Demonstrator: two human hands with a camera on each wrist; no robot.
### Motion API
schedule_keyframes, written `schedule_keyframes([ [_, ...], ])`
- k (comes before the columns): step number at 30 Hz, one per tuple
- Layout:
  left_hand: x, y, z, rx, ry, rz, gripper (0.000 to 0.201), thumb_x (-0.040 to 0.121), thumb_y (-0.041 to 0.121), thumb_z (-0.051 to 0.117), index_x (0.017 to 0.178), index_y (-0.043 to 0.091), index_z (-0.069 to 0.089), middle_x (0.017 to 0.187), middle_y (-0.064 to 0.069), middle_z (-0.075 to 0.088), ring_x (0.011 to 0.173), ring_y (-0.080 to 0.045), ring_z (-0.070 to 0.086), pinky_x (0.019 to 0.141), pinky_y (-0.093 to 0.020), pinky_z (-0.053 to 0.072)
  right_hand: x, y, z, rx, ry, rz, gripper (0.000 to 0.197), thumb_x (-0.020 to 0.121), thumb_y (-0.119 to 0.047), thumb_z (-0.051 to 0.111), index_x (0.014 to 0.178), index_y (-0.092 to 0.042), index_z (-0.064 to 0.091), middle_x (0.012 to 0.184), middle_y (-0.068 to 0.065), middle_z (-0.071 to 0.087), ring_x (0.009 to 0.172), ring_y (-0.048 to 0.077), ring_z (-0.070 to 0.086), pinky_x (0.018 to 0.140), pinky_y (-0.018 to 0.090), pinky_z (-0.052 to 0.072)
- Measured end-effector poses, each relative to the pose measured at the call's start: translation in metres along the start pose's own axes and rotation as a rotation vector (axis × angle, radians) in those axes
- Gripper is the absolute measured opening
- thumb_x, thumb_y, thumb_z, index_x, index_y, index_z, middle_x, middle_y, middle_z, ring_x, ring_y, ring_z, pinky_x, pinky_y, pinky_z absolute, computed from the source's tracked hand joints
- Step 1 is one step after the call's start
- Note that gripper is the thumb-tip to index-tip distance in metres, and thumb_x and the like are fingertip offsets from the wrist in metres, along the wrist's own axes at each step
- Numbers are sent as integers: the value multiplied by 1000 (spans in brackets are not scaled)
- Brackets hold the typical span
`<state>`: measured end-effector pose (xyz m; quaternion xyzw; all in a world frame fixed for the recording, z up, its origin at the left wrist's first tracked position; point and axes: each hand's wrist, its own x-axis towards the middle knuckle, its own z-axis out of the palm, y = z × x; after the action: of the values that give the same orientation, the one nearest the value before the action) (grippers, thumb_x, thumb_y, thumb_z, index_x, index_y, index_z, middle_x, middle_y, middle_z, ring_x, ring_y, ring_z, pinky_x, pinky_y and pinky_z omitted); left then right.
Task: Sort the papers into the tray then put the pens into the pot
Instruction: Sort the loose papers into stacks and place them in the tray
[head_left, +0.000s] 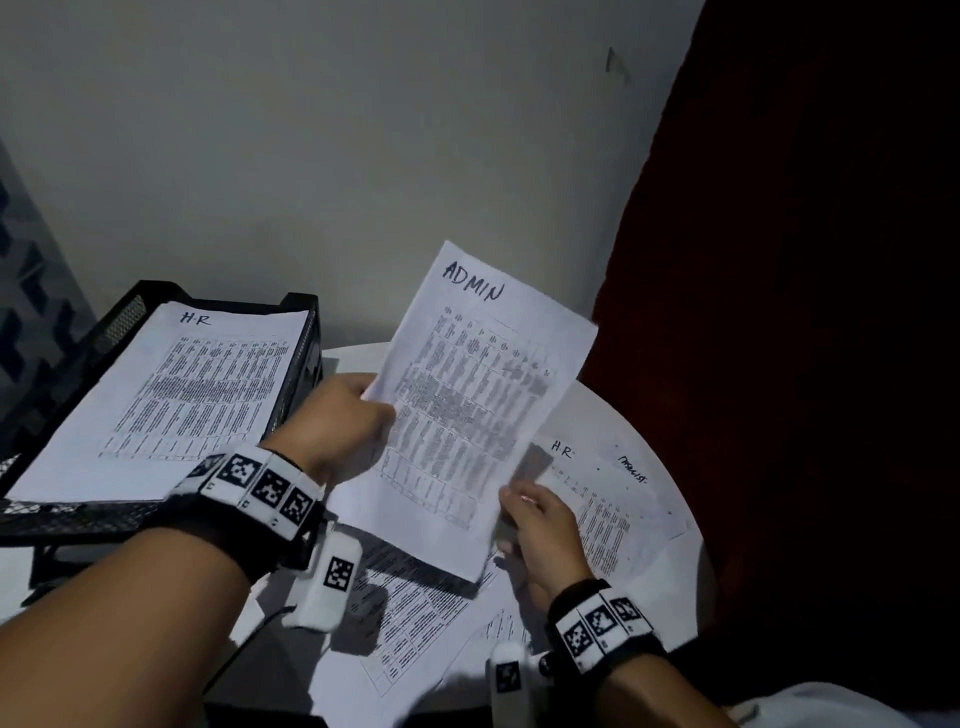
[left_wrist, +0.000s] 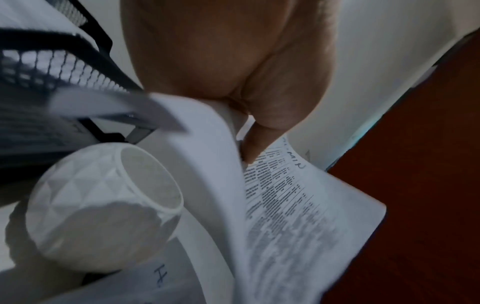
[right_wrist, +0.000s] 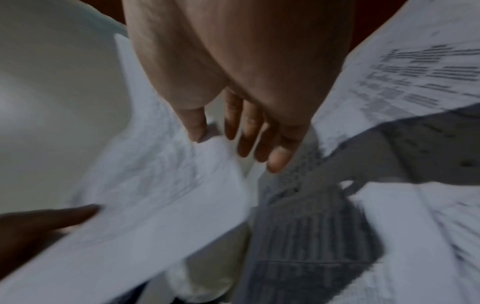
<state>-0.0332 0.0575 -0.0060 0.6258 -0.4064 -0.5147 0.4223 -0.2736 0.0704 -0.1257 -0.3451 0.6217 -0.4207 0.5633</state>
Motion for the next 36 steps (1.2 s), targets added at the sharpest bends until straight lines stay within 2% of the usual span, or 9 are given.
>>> schedule_keyframes([
  [5, -7, 12, -28, 7, 85, 52, 31, 94, -10, 48, 86, 10, 70, 72, -14, 59, 44, -12, 58, 44, -21, 49, 40, 56, -25, -492, 236, 196, 101, 71, -44, 82, 156, -14, 38, 156, 15, 48, 135, 38, 55, 111, 49, 49],
  [9, -7, 13, -45, 162, 112, 88, 27, 93, -2, 56, 81, 17, 71, 75, -14, 64, 55, -18, 64, 50, -27, 54, 44, 58, -23, -892, 283, 185, 118, 72, -48, 88, 164, -18, 20, 160, 18, 38, 144, 42, 41, 112, 51, 47],
  [15, -14, 8, -59, 214, 159, 53, 17, 94, 7, 62, 85, 17, 72, 85, -17, 71, 75, -36, 69, 63, -45, 62, 56, 64, -10, -820, 207, 206, 103, 80, -19, 84, 163, -22, 22, 124, 17, 69, 107, 37, 69, 92, 52, 61],
  [18, -18, 8, -59, 180, 178, 31, 9, 94, 10, 64, 87, 10, 70, 85, -23, 68, 70, -36, 68, 63, -50, 62, 51, 64, -15, -1028, 188, 201, 114, 70, -48, 91, 161, -21, 28, 164, 14, 31, 149, 38, 34, 116, 55, 41],
  [21, -21, 8, -54, 207, 182, 34, 7, 94, 11, 66, 89, 10, 70, 83, -21, 69, 62, -32, 66, 50, -37, 60, 50, 59, -20, -1135, 141, 198, 130, 63, -58, 92, 164, -19, 20, 171, 12, 8, 156, 36, 14, 122, 54, 33],
  [25, -24, 6, -48, 259, 156, 20, 6, 96, 14, 65, 96, 13, 71, 90, -18, 71, 68, -29, 68, 43, -23, 52, 50, 48, -23, -1173, 132, 228, 107, 66, -55, 92, 153, -12, 45, 166, 16, 22, 150, 38, 28, 116, 49, 44],
  [29, -24, 6, -52, 192, 105, -25, 10, 97, 12, 63, 97, 11, 73, 94, -23, 70, 82, -42, 70, 63, -47, 63, 45, 47, -21, -814, 179, 108, 58, 84, -19, 82, 137, -4, 63, 129, 20, 69, 113, 38, 69, 93, 42, 61],
  [31, -22, 6, -52, 210, 111, -23, 9, 96, 11, 63, 97, 9, 72, 91, -21, 70, 79, -41, 70, 61, -46, 64, 45, 36, -23, -581, 200, -9, 43, 90, -11, 72, 131, 1, 64, 118, 24, 72, 100, 41, 72, 85, 47, 63],
  [36, -10, -7, -34, 30, 79, -68, 10, 99, 11, 57, 96, 3, 64, 69, -13, 54, 51, -22, 54, 46, -26, 46, 36, -26, -39, -101, 129, -172, 24, 99, -2, 62, 116, -16, 71, 113, 8, 78, 105, 32, 74, 98, 48, 58],
])
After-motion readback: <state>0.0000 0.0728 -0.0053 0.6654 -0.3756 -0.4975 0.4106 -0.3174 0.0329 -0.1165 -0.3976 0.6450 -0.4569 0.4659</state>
